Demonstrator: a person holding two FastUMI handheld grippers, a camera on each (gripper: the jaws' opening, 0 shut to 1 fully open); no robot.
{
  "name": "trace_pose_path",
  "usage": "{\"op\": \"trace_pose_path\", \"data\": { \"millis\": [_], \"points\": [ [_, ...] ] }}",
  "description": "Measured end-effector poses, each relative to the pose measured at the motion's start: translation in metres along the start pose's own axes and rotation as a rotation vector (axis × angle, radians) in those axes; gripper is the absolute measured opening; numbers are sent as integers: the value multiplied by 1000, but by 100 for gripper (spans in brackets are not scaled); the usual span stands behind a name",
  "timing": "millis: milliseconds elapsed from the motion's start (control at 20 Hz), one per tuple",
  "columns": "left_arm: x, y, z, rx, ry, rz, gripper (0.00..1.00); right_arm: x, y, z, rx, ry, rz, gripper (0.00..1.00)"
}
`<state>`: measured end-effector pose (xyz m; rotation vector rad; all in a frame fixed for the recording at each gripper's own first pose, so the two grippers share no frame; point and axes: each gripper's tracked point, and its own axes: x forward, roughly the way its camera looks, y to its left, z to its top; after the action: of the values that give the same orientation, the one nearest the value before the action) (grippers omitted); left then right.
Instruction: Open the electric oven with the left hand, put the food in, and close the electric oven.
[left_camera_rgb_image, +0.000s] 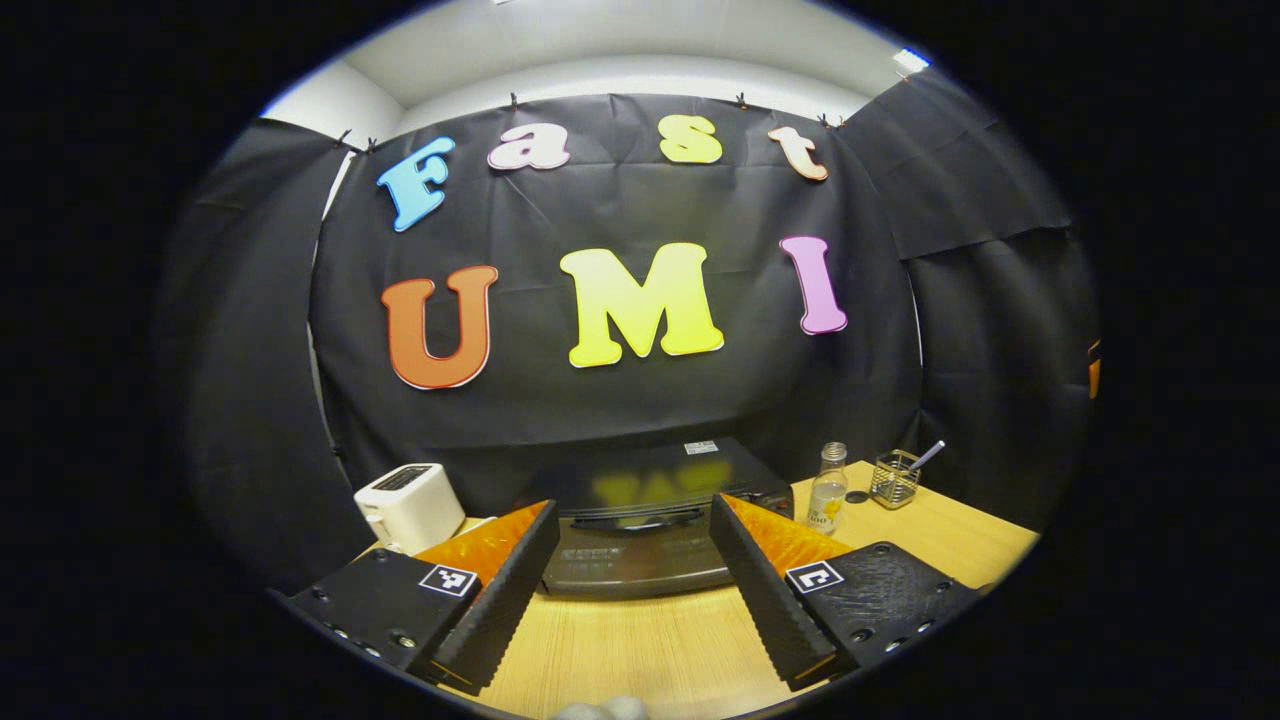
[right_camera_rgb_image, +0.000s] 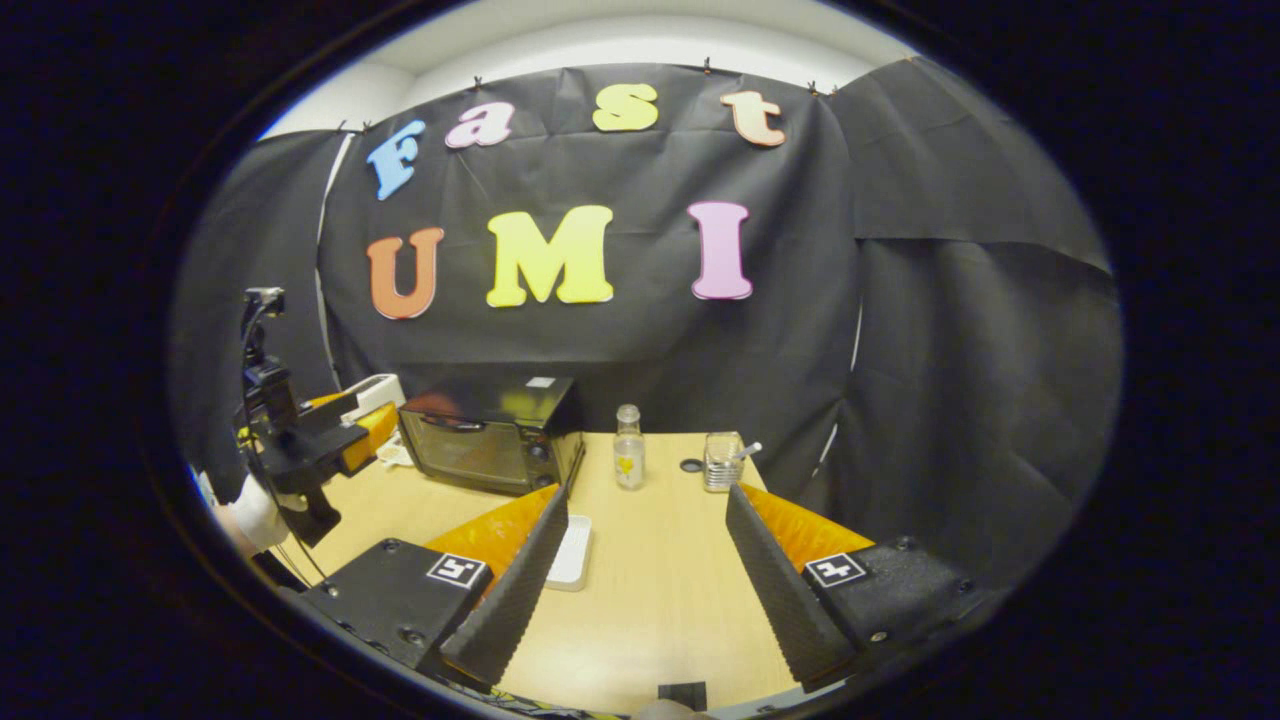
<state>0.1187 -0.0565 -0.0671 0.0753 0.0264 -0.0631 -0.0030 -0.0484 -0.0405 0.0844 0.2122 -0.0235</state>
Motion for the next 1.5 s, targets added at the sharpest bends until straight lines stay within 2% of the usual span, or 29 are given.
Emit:
{"op": "trace_pose_path", "data": {
  "millis": [50, 200, 250, 450, 500, 650, 750, 850, 1000, 1050, 1100, 1150, 1300, 1350, 1450, 1500],
  "points": [
    [-24, 0, 8, 3, -1, 18, 96, -2, -1, 4, 2, -16, 24, 100],
    [-88, -5, 23, -24, 26, 73, 96, -9, -6, 13, 12, -54, 89, 100],
    [-109, -5, 29, -30, 38, 100, 96, -13, -8, 16, 13, -68, 102, 97],
    [-165, 5, 49, -12, 50, 206, 96, -23, -5, 25, -5, -135, 165, 100],
    [-174, 2, 54, -20, 48, 206, 96, -23, 0, 22, 1, -127, 177, 96],
    [-187, -5, 72, -38, 17, 187, 96, -27, 11, 15, 36, -91, 210, 100],
    [-185, -6, 84, -55, -12, 165, 96, -28, 8, 19, 28, -94, 179, 96],
    [-184, -5, 93, -76, -38, 133, 96, -36, 14, 32, 16, -123, 159, 100],
    [-180, 6, 102, -105, -66, 109, 96, -46, 27, 43, -5, -142, 138, 100],
    [-179, 11, 105, -107, -74, 101, 96, -49, 30, 46, -9, -151, 133, 97],
    [-179, 15, 107, -106, -77, 97, 96, -49, 30, 50, -15, -161, 123, 100],
    [-178, 18, 109, -107, -78, 86, 96, -51, 32, 53, -23, -168, 112, 97],
    [-177, 29, 110, -115, -84, 72, 96, -56, 42, 57, -25, -179, 96, 100],
    [-176, 32, 111, -119, -88, 65, 96, -58, 46, 58, -22, -182, 97, 96],
    [-179, 42, 111, -123, -87, 67, 96, -57, 52, 59, -21, -180, 93, 100],
    [-179, 47, 111, -123, -87, 69, 100, -57, 55, 59, -19, -179, 94, 100]
  ]
}}
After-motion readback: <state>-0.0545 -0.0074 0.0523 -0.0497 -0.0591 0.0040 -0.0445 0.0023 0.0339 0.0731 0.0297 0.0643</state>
